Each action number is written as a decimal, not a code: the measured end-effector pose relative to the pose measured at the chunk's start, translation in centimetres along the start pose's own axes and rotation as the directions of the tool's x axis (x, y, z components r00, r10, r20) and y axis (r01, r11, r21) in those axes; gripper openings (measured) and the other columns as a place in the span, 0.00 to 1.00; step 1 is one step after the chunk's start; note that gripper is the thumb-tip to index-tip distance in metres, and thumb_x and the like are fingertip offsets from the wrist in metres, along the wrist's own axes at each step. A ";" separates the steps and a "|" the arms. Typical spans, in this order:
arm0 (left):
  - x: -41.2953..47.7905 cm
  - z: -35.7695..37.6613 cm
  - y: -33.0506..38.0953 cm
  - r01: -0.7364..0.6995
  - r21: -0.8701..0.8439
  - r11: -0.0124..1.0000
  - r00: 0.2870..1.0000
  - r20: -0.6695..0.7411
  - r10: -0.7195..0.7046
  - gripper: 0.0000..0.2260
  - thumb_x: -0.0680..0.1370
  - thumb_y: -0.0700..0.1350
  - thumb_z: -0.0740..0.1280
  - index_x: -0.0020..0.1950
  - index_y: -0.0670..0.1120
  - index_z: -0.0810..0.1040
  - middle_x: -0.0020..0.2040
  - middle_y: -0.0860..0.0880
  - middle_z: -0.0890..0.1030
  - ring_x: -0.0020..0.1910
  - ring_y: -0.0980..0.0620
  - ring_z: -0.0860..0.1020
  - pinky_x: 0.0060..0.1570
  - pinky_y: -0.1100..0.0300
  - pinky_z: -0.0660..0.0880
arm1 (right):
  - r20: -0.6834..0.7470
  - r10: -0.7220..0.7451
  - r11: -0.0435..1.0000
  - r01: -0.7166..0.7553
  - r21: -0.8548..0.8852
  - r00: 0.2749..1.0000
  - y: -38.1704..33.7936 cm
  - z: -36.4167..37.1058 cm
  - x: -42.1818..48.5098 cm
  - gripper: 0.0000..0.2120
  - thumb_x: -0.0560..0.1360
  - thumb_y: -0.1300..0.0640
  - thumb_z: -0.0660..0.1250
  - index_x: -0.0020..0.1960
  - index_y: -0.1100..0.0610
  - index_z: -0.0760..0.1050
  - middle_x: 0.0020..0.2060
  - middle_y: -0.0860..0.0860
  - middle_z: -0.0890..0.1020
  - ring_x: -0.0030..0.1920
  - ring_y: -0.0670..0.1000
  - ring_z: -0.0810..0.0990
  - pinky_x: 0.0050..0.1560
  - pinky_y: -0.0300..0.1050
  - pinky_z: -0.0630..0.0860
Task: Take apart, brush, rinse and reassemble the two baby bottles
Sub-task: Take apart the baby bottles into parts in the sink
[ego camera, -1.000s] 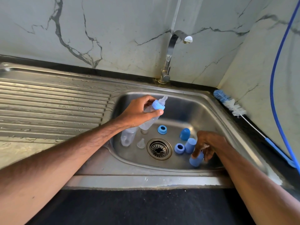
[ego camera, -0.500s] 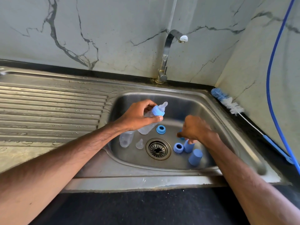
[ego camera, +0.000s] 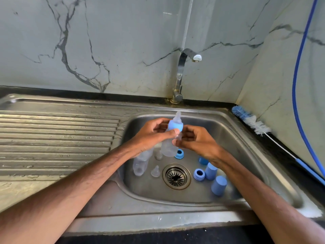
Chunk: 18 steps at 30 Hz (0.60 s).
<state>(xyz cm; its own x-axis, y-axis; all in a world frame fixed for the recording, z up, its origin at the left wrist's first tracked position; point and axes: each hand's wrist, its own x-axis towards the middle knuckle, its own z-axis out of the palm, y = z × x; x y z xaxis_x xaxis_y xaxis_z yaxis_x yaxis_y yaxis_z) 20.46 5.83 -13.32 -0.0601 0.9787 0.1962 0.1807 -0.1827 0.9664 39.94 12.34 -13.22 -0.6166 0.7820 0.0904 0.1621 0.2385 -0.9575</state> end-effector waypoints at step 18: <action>0.1 -1.8 -0.6 -0.254 0.212 0.944 0.967 0.059 0.247 0.26 0.66 0.46 0.85 0.61 0.50 0.80 0.56 0.53 0.85 0.55 0.52 0.84 0.52 0.59 0.82 | 0.069 0.153 0.957 -0.165 0.240 0.986 -0.9 -3.8 -1.1 0.21 0.71 0.57 0.78 0.63 0.61 0.83 0.56 0.59 0.87 0.57 0.58 0.87 0.49 0.44 0.84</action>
<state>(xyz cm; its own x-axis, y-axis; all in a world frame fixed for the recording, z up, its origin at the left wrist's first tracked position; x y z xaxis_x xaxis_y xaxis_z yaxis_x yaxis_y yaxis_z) 18.62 5.90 -13.55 0.0440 0.9071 0.4187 0.3941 -0.4009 0.8270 43.40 13.48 -11.43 -0.6364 0.7676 -0.0763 0.0719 -0.0394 -0.9966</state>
